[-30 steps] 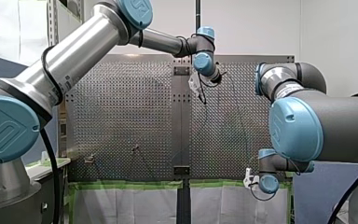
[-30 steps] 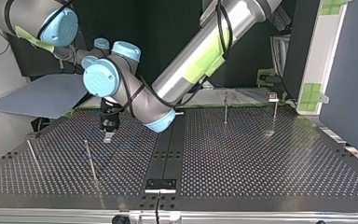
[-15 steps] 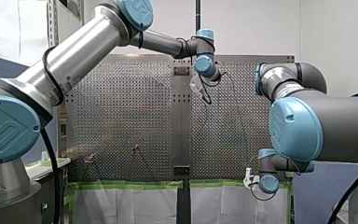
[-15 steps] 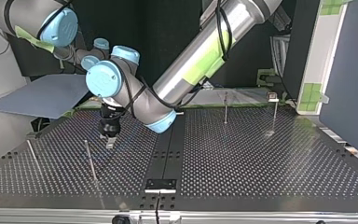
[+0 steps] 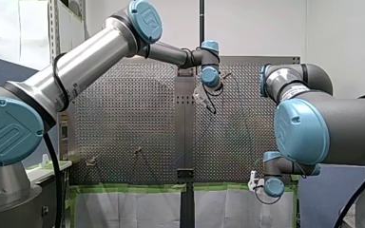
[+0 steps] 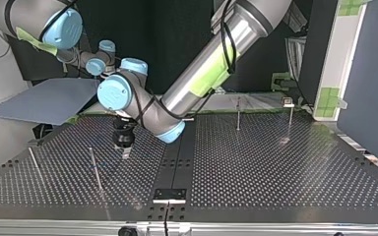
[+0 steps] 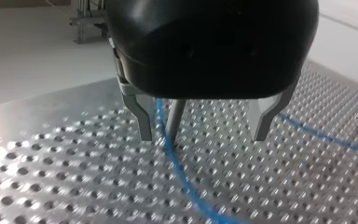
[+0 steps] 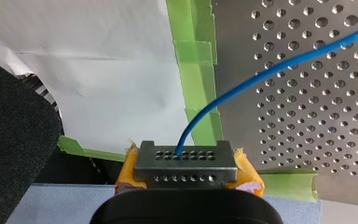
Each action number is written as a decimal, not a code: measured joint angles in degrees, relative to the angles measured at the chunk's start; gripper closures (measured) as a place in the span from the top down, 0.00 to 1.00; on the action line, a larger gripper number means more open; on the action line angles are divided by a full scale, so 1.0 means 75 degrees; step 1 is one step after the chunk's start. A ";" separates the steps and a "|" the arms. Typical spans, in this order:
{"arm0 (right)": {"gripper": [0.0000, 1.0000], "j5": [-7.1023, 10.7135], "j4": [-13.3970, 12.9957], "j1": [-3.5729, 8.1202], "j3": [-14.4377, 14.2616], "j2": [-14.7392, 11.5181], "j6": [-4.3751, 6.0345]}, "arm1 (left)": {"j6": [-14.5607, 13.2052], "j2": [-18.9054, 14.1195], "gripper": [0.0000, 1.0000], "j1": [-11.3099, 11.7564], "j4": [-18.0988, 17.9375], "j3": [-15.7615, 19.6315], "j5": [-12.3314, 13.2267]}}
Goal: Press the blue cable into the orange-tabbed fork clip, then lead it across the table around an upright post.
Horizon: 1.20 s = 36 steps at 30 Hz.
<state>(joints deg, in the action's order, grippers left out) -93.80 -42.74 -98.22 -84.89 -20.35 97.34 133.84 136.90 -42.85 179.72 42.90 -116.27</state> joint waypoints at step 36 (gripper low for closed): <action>0.00 0.0100 0.0008 -0.0102 -0.0006 -0.0001 -0.0018 | -0.1999 0.1195 1.00 0.0405 0.0572 -0.0036 -0.0737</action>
<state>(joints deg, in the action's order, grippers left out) -93.05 -42.68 -98.99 -84.93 -20.36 97.20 118.85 145.86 -39.81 184.02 42.63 -121.80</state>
